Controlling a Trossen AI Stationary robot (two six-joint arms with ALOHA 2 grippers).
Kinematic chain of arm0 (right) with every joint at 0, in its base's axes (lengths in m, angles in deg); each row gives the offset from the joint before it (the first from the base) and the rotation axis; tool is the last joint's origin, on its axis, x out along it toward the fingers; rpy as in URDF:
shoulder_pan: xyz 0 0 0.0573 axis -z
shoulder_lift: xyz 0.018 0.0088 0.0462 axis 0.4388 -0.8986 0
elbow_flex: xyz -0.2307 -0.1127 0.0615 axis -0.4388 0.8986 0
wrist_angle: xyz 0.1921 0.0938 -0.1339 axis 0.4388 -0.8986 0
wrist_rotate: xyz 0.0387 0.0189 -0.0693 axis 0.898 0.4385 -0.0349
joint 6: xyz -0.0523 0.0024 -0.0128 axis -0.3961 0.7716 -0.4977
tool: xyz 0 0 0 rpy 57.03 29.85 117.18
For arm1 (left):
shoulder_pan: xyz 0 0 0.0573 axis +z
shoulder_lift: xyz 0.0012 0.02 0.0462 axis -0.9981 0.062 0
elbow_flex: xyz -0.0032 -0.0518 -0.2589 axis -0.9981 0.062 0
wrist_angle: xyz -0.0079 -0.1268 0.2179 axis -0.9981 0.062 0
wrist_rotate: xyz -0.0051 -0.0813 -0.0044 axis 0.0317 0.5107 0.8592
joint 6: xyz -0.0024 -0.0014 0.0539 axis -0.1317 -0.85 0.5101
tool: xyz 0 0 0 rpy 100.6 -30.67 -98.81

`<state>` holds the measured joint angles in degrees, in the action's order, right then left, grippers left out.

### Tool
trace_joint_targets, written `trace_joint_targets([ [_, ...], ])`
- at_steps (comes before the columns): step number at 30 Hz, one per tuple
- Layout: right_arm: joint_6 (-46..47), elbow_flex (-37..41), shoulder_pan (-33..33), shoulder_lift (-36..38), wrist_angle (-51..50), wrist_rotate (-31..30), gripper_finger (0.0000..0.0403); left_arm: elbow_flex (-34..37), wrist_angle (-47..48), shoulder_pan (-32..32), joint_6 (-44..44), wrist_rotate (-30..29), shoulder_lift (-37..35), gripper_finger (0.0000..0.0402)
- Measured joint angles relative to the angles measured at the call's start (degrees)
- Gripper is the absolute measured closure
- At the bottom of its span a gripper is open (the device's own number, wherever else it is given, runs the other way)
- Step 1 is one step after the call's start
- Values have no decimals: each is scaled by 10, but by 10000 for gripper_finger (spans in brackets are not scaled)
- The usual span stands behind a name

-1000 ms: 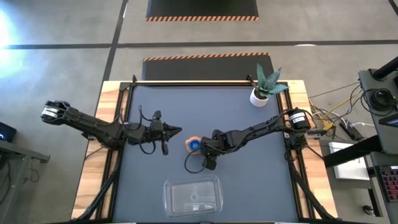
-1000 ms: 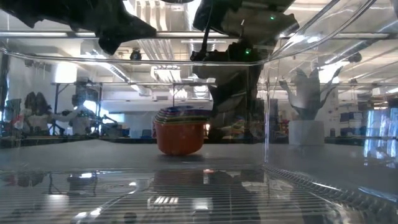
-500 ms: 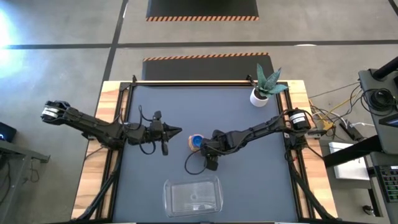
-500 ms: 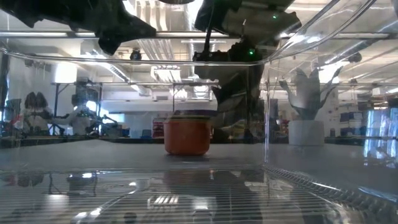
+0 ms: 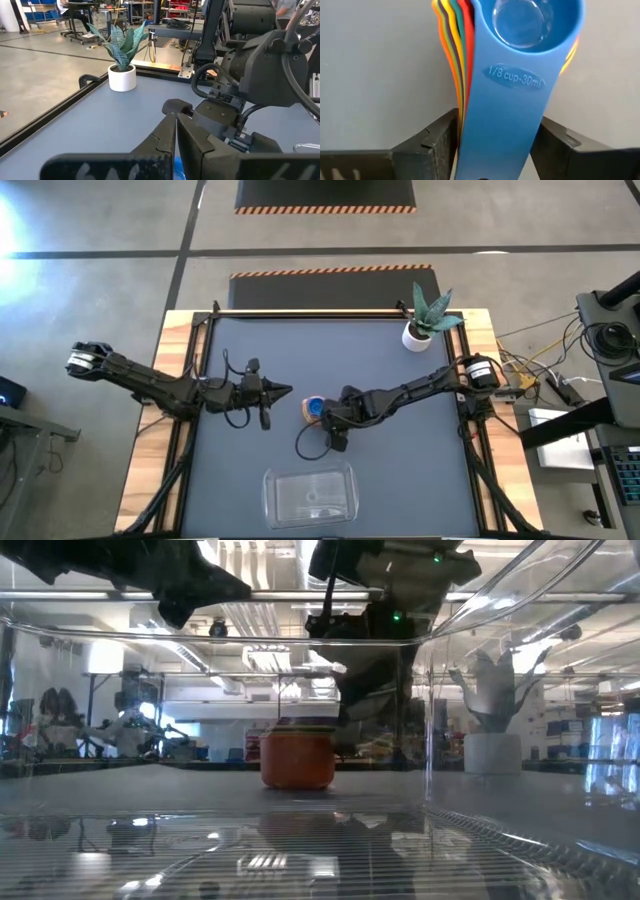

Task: Nest measuring cups in basket
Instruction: Put the stacked measuring cups into the transparent bin

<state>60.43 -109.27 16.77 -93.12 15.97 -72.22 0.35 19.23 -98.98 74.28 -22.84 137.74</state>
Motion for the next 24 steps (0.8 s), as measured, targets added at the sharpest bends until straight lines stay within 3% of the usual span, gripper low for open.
trace_joint_targets([
  [11, -18, 0, 0, 0, -18, -17, 265, 0, 0, 0, 0, 0, 0, 402],
  [24, -20, -3, -2, -1, -40, -25, 267, 0, 3, 0, 0, 0, 0, 402],
])
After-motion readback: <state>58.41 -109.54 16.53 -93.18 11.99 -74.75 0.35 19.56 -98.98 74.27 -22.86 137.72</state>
